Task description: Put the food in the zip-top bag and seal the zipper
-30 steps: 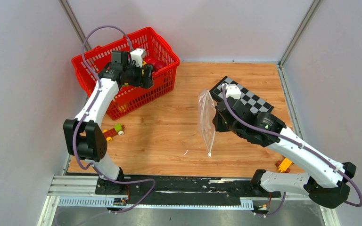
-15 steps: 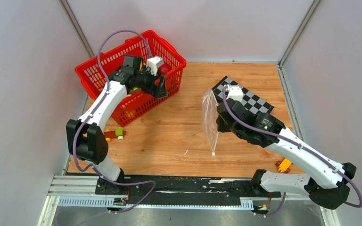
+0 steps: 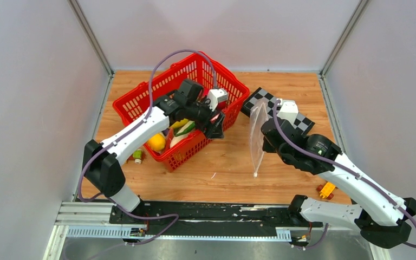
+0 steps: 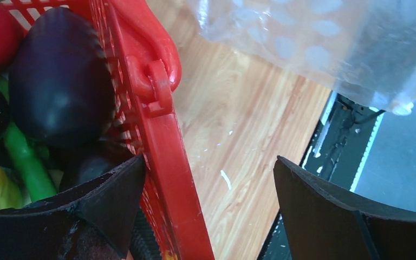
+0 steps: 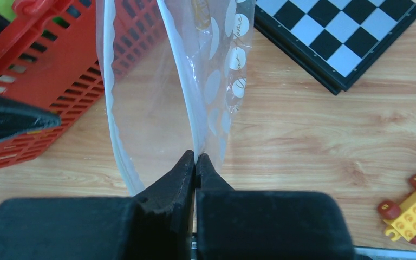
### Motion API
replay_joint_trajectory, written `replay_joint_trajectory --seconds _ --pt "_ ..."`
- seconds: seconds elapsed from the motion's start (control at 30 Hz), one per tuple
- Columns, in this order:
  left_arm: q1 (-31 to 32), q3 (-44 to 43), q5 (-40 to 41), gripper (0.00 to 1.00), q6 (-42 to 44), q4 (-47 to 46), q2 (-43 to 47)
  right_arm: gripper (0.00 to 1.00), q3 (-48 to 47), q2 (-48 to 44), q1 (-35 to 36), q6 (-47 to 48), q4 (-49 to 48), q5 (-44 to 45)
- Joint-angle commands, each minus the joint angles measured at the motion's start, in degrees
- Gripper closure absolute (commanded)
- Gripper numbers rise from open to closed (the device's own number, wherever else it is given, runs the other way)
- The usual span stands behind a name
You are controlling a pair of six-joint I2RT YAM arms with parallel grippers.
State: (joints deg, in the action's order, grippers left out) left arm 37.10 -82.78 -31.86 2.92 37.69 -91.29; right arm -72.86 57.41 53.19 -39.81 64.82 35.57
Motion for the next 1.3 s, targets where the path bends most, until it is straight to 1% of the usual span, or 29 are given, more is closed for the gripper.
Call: replay_joint_trajectory --seconds 0.0,0.07,0.13,0.17,0.23,0.33,0.4,0.53,0.6,0.67,0.8,0.9,0.97,1.17,1.27 --pt "4.40 0.52 -2.75 0.07 -4.62 -0.87 3.42 1.00 -0.04 -0.64 -1.09 -1.68 3.26 3.84" --pt "4.38 0.05 2.05 0.06 -5.65 -1.69 5.96 1.00 -0.17 -0.51 -1.13 -1.45 3.85 3.99" --pt "4.35 -0.45 9.56 0.03 -6.28 -2.79 8.96 1.00 -0.18 -0.48 -1.24 -1.11 3.87 3.56" --pt "4.30 -0.99 14.58 0.02 -6.44 -3.08 10.40 1.00 -0.13 -0.46 -1.26 -0.81 3.83 3.14" --pt "4.07 -2.13 20.26 0.00 -6.02 -3.80 12.80 1.00 -0.03 -0.53 -1.29 -0.49 3.23 1.95" --pt "2.14 -1.37 25.98 0.00 -7.06 -7.11 15.71 1.00 0.13 -0.18 -1.25 0.24 1.99 0.60" --pt "-1.04 0.31 28.31 0.00 -9.33 -9.19 16.33 1.00 -0.04 0.25 -1.25 0.70 1.46 -0.18" --pt "-9.27 1.79 24.40 0.00 -13.54 -8.60 13.01 1.00 -0.30 1.20 -1.24 1.58 0.60 -2.06" --pt "-12.08 2.93 19.67 0.00 -12.38 -10.28 11.35 1.00 0.00 1.52 -1.29 1.90 -0.15 -3.06" --pt "-13.49 2.92 14.92 0.00 -9.04 -11.48 8.56 1.00 0.62 1.63 -1.27 2.21 -0.95 -4.14" --pt "-14.41 -2.28 7.92 0.00 -0.54 -7.45 1.08 1.00 1.14 2.10 -1.24 3.05 -2.44 -6.36" --pt "-14.43 -4.59 7.80 0.00 5.94 -6.30 -2.11 1.00 1.23 2.50 -1.25 3.34 -2.91 -7.40" --pt "-14.36 -4.63 6.14 0.00 10.95 -6.96 -2.80 1.00 1.23 2.65 -1.24 3.64 -3.18 -7.97" --pt "-14.34 -0.69 3.38 0.00 20.16 -12.04 -1.82 1.00 1.68 2.20 -1.25 4.16 -3.53 -8.33" --pt "-14.25 -2.32 0.77 0.00 25.53 -7.29 -3.75 1.00 2.08 2.07 -1.23 4.47 -3.98 -8.76"
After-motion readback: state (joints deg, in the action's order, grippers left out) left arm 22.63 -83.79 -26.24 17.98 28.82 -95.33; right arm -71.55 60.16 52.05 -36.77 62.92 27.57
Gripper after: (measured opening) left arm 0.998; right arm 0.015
